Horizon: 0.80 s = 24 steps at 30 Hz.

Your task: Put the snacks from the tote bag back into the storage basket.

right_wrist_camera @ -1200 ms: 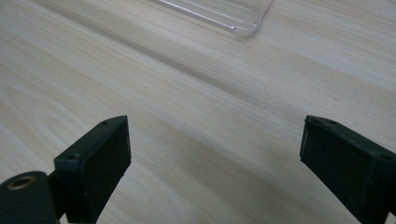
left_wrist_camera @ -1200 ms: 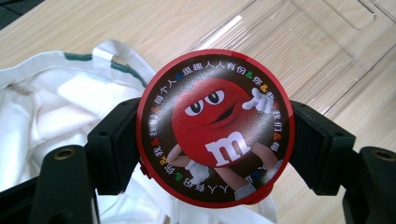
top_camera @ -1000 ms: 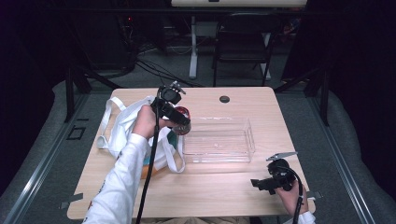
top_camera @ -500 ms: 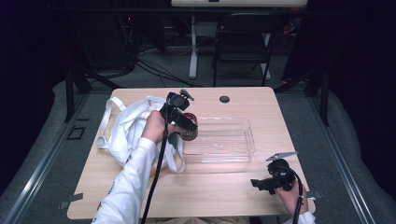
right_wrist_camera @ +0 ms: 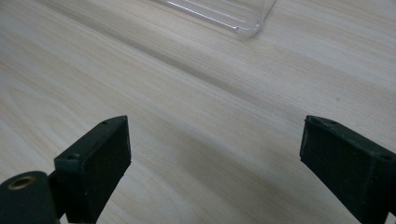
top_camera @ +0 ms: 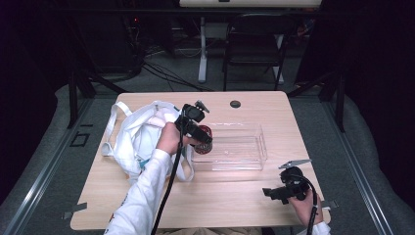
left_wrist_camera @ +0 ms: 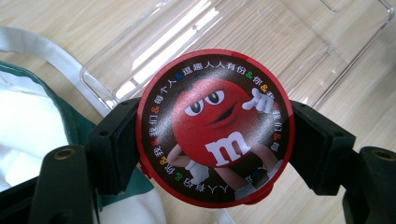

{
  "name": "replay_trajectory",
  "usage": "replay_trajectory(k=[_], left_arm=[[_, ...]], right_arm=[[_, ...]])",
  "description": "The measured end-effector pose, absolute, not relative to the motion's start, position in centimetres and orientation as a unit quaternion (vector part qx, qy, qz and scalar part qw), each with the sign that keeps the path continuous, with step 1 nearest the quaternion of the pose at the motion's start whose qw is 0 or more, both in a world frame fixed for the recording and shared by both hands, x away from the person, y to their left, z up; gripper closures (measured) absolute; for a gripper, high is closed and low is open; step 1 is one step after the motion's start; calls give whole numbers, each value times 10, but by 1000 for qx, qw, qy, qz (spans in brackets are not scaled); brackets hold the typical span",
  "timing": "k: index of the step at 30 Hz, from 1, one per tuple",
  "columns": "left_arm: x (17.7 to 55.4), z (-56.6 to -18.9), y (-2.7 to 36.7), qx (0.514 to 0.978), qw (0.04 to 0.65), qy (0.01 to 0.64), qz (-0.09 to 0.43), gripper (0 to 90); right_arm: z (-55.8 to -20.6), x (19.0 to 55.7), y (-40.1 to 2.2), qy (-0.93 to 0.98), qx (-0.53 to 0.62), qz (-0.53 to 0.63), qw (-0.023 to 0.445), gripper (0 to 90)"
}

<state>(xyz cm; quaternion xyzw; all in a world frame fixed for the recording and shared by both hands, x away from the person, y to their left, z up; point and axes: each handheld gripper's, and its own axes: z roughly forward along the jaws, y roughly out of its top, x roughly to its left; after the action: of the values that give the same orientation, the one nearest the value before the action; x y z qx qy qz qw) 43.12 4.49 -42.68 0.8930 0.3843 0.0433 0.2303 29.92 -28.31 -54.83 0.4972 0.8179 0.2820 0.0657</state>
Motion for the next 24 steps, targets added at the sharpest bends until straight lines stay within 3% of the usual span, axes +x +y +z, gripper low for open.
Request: replay_trajectory(k=[24], left_arm=[[434,-472,38,896,207,393,13,259]], right_arm=[[-549,299,-282,818,497,283,64,85]])
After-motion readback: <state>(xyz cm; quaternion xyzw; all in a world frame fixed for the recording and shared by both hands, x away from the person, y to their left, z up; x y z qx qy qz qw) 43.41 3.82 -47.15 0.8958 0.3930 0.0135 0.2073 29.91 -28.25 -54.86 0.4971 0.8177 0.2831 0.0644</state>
